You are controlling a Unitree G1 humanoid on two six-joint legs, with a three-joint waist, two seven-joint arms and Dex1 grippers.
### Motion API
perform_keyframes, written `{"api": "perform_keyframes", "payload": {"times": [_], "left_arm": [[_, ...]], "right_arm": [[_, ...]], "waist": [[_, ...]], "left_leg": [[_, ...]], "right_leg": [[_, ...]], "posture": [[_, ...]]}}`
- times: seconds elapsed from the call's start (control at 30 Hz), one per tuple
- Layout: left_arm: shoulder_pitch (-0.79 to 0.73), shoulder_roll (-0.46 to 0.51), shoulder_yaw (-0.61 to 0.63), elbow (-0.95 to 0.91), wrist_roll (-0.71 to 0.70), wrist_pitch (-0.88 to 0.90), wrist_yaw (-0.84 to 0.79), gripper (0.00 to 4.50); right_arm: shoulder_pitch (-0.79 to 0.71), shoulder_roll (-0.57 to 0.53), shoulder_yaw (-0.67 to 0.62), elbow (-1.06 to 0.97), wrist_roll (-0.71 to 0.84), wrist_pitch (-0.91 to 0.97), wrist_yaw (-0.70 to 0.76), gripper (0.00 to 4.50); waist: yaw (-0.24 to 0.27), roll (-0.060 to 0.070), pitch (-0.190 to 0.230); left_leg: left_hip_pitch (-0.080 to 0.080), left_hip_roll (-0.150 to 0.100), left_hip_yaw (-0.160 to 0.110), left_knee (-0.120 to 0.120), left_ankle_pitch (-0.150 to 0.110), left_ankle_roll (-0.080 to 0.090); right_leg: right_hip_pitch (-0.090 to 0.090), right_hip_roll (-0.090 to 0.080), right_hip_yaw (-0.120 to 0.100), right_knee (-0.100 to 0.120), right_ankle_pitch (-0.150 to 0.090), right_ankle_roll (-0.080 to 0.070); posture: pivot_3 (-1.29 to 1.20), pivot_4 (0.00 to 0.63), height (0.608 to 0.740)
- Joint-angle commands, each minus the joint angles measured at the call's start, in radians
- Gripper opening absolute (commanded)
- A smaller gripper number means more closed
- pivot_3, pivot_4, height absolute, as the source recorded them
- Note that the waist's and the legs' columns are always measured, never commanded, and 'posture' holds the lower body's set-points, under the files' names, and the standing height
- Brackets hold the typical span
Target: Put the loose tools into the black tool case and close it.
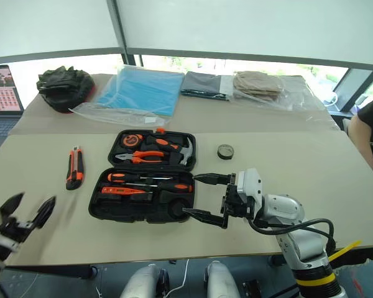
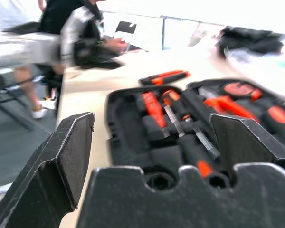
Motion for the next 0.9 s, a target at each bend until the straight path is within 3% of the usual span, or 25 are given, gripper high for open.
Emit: {"api": "perform_keyframes", "payload": {"times": [0.03,0.23,0.37,0.53,0.67,0.9], "left_arm": [[0.097,-0.054,0.081,-0.067,-0.060,0.034,0.057,4.49],[0.109,-0.068,0.069,-0.161,-0.114,0.100,0.130,4.49],[-0.009,0.067,-0.011,-0.244,-0.127,0.363,0.280,4.49],[-0.227,0.160,-0.100,-0.264,-0.150,0.573,0.413,4.49],[-0.492,0.158,-0.237,-0.107,-0.052,0.668,0.553,4.49],[-0.712,0.114,-0.359,0.098,0.033,0.714,0.578,4.49]], "right_arm": [[0.005,0.043,-0.055,0.020,0.012,-0.089,-0.027,4.50],[-0.006,0.084,-0.080,0.032,0.041,-0.077,-0.072,4.50],[-0.009,0.077,-0.069,0.024,0.050,-0.061,-0.064,4.50],[-0.022,0.080,-0.053,0.035,0.034,-0.076,-0.060,4.50],[-0.023,0.089,-0.017,0.040,0.014,-0.089,-0.049,4.50],[-0.044,0.094,-0.002,0.047,0.009,-0.082,-0.051,4.50]], "waist": [[0.002,-0.001,0.000],[0.023,-0.002,0.000],[0.022,-0.001,0.000],[0.014,-0.001,0.000],[0.014,-0.001,0.000],[0.007,-0.001,0.000]], "left_leg": [[0.000,0.000,0.000,0.000,0.000,0.000],[0.001,0.000,0.000,0.000,-0.004,-0.008],[0.001,0.000,0.000,0.000,-0.003,-0.007],[0.001,0.000,0.000,0.000,0.001,-0.001],[0.003,-0.001,0.001,-0.001,0.001,-0.002],[0.005,-0.002,0.001,-0.004,0.002,-0.003]], "right_leg": [[0.000,0.000,0.000,0.000,0.000,0.000],[-0.003,-0.001,-0.001,-0.001,-0.005,-0.002],[0.000,0.000,0.000,0.000,-0.004,-0.003],[0.001,0.000,0.000,0.001,0.003,-0.003],[0.002,0.001,0.000,0.001,0.003,-0.002],[0.004,0.002,0.000,0.000,0.003,-0.003]], "posture": [[0.00,0.150,0.740],[0.00,0.150,0.740],[0.00,0.150,0.740],[0.00,0.150,0.740],[0.00,0.150,0.740],[0.00,0.150,0.740]]}}
